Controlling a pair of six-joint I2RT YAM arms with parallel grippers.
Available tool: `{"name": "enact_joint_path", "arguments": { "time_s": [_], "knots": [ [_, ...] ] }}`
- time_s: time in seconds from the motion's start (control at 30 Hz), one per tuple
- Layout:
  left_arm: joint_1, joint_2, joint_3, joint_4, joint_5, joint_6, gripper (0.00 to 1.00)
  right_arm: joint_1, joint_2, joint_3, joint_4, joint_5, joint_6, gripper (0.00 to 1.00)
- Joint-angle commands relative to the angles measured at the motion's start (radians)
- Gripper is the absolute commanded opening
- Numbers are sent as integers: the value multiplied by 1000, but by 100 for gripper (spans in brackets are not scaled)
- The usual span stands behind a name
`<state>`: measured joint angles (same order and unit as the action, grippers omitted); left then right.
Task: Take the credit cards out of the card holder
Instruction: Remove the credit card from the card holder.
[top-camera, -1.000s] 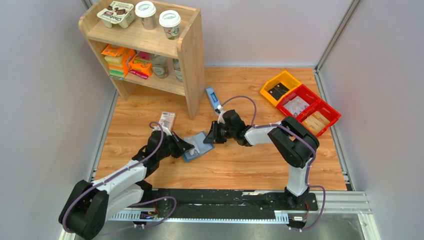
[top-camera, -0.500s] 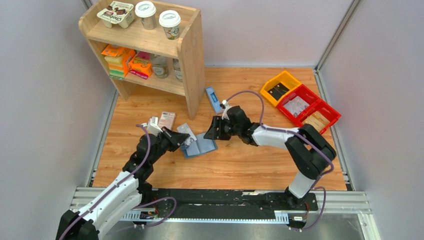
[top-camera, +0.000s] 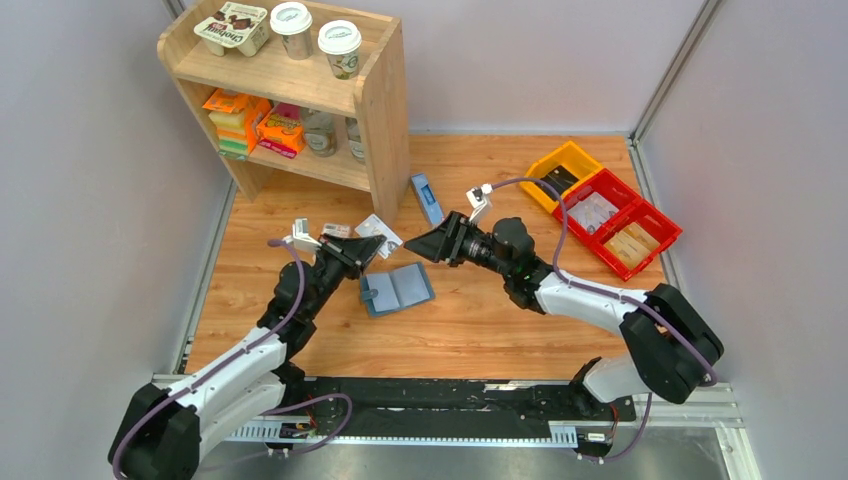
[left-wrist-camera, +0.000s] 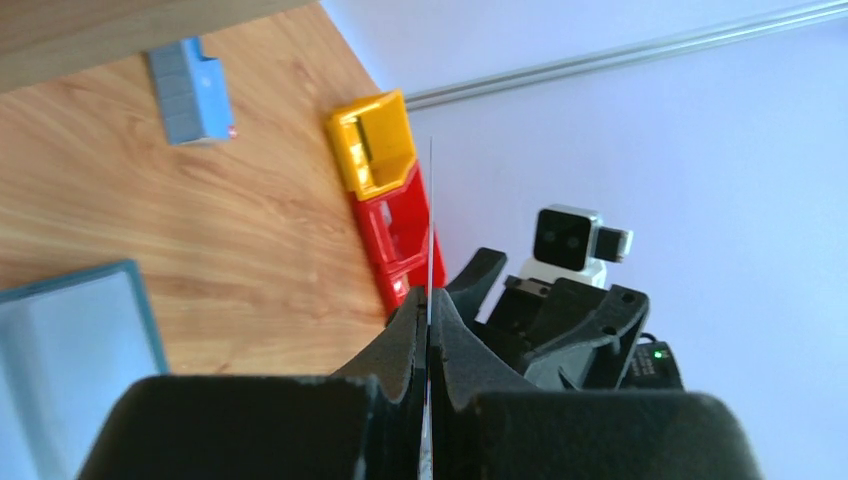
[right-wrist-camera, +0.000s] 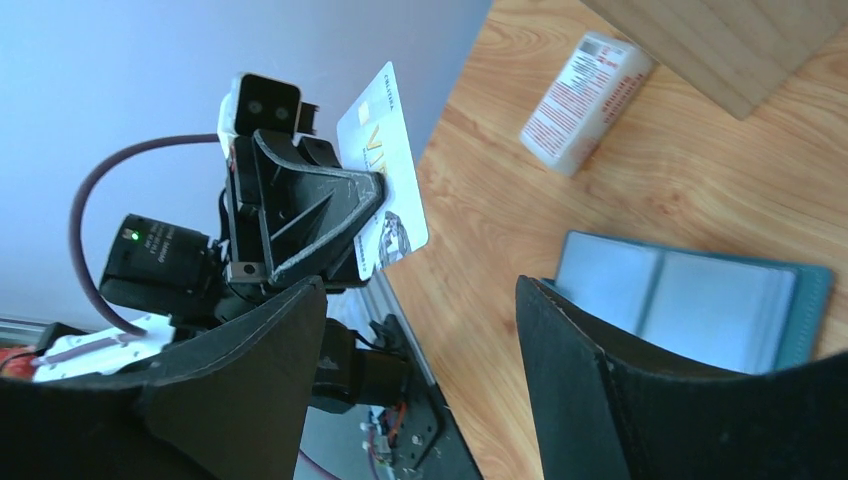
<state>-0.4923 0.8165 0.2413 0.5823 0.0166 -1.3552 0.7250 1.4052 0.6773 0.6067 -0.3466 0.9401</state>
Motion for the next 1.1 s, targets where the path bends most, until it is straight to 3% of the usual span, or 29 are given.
{"name": "enact_joint_path", "arguments": {
  "time_s": [0.0, 0.4, 0.5, 0.6, 0.67, 0.77, 0.9, 1.03, 1.07],
  "knots": [
    [-66, 33, 72, 166, -98, -47, 0, 13, 24, 21, 183, -2, 89, 71],
    [-149, 148, 125, 246, -130, -56, 0, 14, 61, 73, 286, -28, 97, 47],
    [-155, 165, 124, 270, -122, -64, 0, 11, 63, 77, 286, -35, 88, 32],
    [-155, 167, 116, 289, -119, -56, 0, 1, 60, 68, 278, -54, 83, 5],
    [-155, 159, 89, 309, -130, -58, 0, -16, 55, 62, 268, -87, 63, 0],
    [-154, 133, 40, 343, -162, -55, 12, -45, 43, 61, 190, -144, 22, 0],
    [-105, 57, -2, 246, -100, 0, 32, -105, -14, 54, 21, -176, -55, 0],
    [-57, -43, 55, -28, 11, 172, 50, -154, -95, 105, -307, -174, -242, 0],
    [-49, -57, 90, -147, 25, 206, 57, -168, -107, 131, -463, -151, -318, 0]
  ]
}}
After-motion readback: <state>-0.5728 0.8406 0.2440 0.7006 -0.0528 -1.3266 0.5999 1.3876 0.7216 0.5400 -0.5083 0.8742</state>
